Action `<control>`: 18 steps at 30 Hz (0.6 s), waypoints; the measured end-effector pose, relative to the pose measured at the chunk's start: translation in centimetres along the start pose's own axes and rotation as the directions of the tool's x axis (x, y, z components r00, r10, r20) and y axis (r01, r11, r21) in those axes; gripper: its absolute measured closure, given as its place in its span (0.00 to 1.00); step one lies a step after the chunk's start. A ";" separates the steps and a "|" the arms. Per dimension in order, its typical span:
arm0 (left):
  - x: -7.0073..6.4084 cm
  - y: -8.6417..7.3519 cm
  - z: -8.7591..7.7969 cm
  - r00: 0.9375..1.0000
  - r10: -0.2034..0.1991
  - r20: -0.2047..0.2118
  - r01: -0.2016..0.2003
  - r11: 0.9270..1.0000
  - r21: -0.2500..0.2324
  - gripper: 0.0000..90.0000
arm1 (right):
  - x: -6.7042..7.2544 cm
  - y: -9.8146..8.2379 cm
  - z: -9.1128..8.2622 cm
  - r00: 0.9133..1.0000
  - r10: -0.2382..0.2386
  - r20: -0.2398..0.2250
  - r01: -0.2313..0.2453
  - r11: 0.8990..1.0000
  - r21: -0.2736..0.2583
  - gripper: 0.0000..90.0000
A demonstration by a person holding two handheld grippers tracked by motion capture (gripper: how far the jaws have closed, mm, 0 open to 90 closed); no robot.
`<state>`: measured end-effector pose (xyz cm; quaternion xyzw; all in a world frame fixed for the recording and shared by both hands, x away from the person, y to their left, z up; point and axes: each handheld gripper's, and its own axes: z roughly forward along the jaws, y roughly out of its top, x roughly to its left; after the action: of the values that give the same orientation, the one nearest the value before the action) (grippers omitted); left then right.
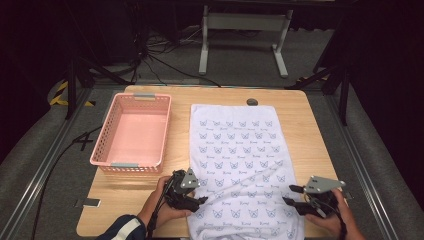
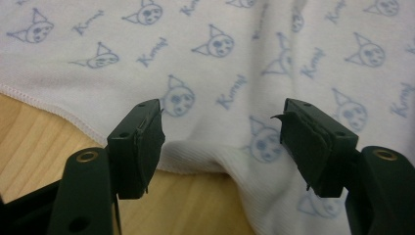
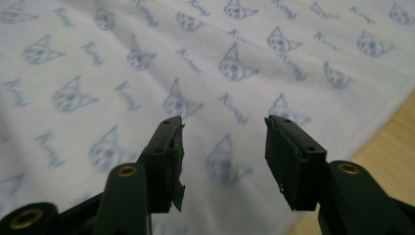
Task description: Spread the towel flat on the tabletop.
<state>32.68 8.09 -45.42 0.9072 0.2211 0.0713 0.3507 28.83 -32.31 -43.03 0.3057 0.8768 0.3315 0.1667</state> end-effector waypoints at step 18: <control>5.3 3.8 4.6 0.985 -0.057 -0.163 0.055 0.998 -0.017 0.39 | -5.7 -0.2 3.7 0.980 0.119 0.159 -0.124 0.992 0.024 0.52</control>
<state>40.04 5.21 -46.47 0.8895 0.2741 0.1371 0.3390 34.91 -34.38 -45.33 0.3868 0.8461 0.3011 0.2095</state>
